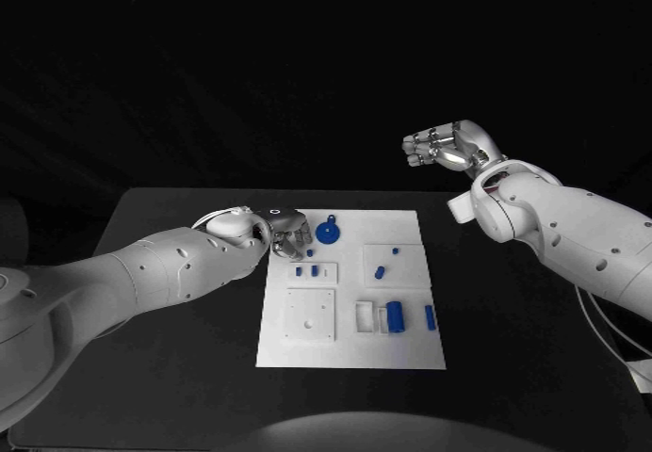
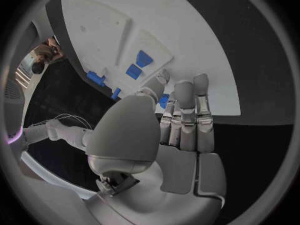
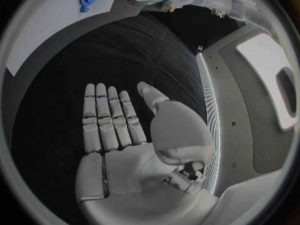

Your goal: Assemble the parts on the task board

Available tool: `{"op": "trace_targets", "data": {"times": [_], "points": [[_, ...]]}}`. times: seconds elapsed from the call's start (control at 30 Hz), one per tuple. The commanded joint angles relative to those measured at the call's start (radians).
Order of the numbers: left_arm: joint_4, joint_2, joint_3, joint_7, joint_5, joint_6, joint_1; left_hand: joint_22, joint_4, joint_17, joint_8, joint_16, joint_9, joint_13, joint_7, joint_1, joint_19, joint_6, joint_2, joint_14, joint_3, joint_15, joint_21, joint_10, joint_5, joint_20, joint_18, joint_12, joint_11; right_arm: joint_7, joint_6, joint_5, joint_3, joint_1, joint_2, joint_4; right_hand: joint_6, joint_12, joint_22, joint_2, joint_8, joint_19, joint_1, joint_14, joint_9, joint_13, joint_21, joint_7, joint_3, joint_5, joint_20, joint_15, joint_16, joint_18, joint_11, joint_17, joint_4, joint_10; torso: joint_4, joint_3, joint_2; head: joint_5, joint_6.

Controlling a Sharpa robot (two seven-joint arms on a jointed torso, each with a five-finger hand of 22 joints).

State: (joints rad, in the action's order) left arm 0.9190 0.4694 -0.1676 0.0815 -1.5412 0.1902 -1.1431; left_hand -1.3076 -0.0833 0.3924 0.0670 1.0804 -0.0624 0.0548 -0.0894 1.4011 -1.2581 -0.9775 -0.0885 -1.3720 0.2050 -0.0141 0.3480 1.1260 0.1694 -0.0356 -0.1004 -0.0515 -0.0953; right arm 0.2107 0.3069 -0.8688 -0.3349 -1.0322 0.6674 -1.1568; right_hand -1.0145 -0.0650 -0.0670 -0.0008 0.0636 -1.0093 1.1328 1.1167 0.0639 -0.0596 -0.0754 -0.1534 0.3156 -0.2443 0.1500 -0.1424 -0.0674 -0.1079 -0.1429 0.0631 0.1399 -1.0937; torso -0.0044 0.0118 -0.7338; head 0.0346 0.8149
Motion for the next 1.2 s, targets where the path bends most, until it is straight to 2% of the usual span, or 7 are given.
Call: {"op": "trace_targets", "data": {"times": [0.03, 0.33, 0.5, 0.63, 0.83, 0.93, 1.2], "points": [[0.001, 0.018, 0.007, -0.010, 0.007, 0.037, 0.002, -0.021, -0.010, -0.004, 0.001, -0.011, -0.002, 0.005, -0.014, 0.018, 0.003, -0.033, 0.005, 0.004, 0.024, -0.004, -0.002, 0.032, -0.001, 0.003, -0.020, -0.008, 0.012, -0.005, -0.025, -0.026, 0.000, 0.000, 0.007, -0.002, -0.001, 0.006, 0.000, -0.011, -0.001, -0.001, 0.020, 0.004, -0.001, 0.001, 0.000, 0.000, 0.012, -0.035, -0.005, 0.005, 0.004, -0.011, 0.005, -0.001, 0.018, -0.006, 0.0020, 0.0003, 0.000, 0.005, -0.005], [0.036, 0.089, 0.055, 0.022, 0.149, 0.131, -0.025, -0.021, -0.023, -0.022, 0.002, -0.053, -0.013, 0.006, -0.020, 0.012, 0.028, -0.135, 0.022, 0.020, 0.067, -0.022, 0.000, 0.131, 0.018, -0.016, 0.001, -0.013, 0.042, -0.057, -0.117, -0.292, 0.000, 0.010, 0.046, -0.032, -0.091, 0.005, -0.025, -0.045, 0.002, -0.236, 0.088, 0.256, 0.009, -0.001, -0.101, 0.025, 0.049, -0.079, -0.104, 0.106, -0.047, -0.028, 0.059, 0.039, 0.102, -0.138, 0.0044, -0.0007, 0.003, 0.003, -0.020], [0.068, 0.125, 0.068, 0.039, 0.423, 0.197, -0.051, 0.020, -0.005, -0.080, -0.002, -0.197, -0.011, 0.007, -0.021, -0.010, 0.058, -0.145, 0.038, 0.037, 0.061, -0.018, -0.067, 0.114, 0.026, -0.015, 0.015, -0.013, 0.035, -0.102, -0.163, -0.506, 0.001, 0.029, 0.061, -0.066, -0.114, 0.006, -0.050, -0.052, 0.000, -0.352, 0.114, 0.380, 0.008, -0.001, -0.162, 0.034, 0.020, -0.074, -0.144, 0.147, -0.083, -0.039, 0.077, 0.087, 0.126, -0.170, 0.0034, -0.0003, 0.008, -0.001, -0.030], [0.106, 0.157, 0.097, 0.095, 0.730, 0.190, -0.060, 0.087, 0.017, -0.145, -0.003, -0.367, -0.010, 0.007, -0.029, -0.034, 0.105, -0.132, 0.037, 0.093, 0.051, 0.001, -0.155, 0.084, 0.010, 0.004, 0.025, -0.013, 0.019, -0.162, -0.144, -0.669, 0.008, 0.052, 0.068, -0.101, -0.121, 0.006, -0.087, -0.056, -0.001, -0.423, 0.117, 0.395, 0.005, -0.001, -0.221, 0.040, 0.029, -0.003, -0.183, 0.168, -0.217, -0.031, 0.084, 0.203, 0.134, -0.176, 0.0034, 0.0012, 0.014, -0.002, -0.033], [0.187, 0.205, 0.125, 0.154, 0.992, 0.144, -0.064, 0.378, 0.043, -0.295, -0.003, -0.839, -0.006, 0.005, -0.032, -0.058, 0.238, -0.084, 0.035, 0.151, 0.019, 0.080, -0.288, 0.005, -0.014, 0.085, 0.037, -0.011, -0.015, -0.261, -0.101, -0.852, 0.033, 0.089, 0.071, -0.141, -0.102, 0.006, -0.163, -0.099, -0.001, -0.474, 0.099, 0.389, 0.002, -0.001, -0.319, 0.038, 0.154, 0.089, -0.204, 0.175, -0.416, -0.028, 0.085, 0.364, 0.125, -0.161, 0.0061, 0.0038, 0.021, -0.005, -0.038], [0.228, 0.224, 0.134, 0.155, 1.029, 0.142, -0.065, 0.489, 0.035, -0.294, -0.002, -0.940, -0.005, 0.005, -0.046, -0.040, 0.217, -0.062, 0.042, 0.118, -0.021, 0.088, -0.287, 0.012, -0.106, 0.093, 0.032, -0.012, -0.019, -0.307, -0.074, -0.925, 0.048, 0.108, 0.065, -0.148, -0.104, 0.007, -0.201, -0.129, 0.000, -0.485, 0.087, 0.384, 0.003, 0.000, -0.361, 0.041, 0.211, 0.124, -0.201, 0.172, -0.494, -0.035, 0.076, 0.424, 0.108, -0.131, 0.0083, 0.0044, 0.023, -0.009, -0.037], [0.304, 0.254, 0.141, 0.173, 1.073, 0.125, -0.065, 0.687, 0.036, -0.279, -0.002, -1.019, -0.004, 0.005, -0.042, -0.027, 0.175, -0.061, 0.067, 0.121, -0.131, 0.101, -0.284, 0.010, -0.120, 0.105, 0.022, -0.012, -0.020, -0.381, -0.027, -1.031, 0.083, 0.142, 0.038, -0.141, -0.112, 0.007, -0.277, -0.187, -0.001, -0.478, 0.088, 0.364, 0.003, 0.000, -0.429, 0.044, 0.270, 0.189, -0.193, 0.167, -0.599, -0.055, 0.071, 0.494, 0.057, -0.100, 0.0107, 0.0057, 0.023, -0.015, -0.035]]}}
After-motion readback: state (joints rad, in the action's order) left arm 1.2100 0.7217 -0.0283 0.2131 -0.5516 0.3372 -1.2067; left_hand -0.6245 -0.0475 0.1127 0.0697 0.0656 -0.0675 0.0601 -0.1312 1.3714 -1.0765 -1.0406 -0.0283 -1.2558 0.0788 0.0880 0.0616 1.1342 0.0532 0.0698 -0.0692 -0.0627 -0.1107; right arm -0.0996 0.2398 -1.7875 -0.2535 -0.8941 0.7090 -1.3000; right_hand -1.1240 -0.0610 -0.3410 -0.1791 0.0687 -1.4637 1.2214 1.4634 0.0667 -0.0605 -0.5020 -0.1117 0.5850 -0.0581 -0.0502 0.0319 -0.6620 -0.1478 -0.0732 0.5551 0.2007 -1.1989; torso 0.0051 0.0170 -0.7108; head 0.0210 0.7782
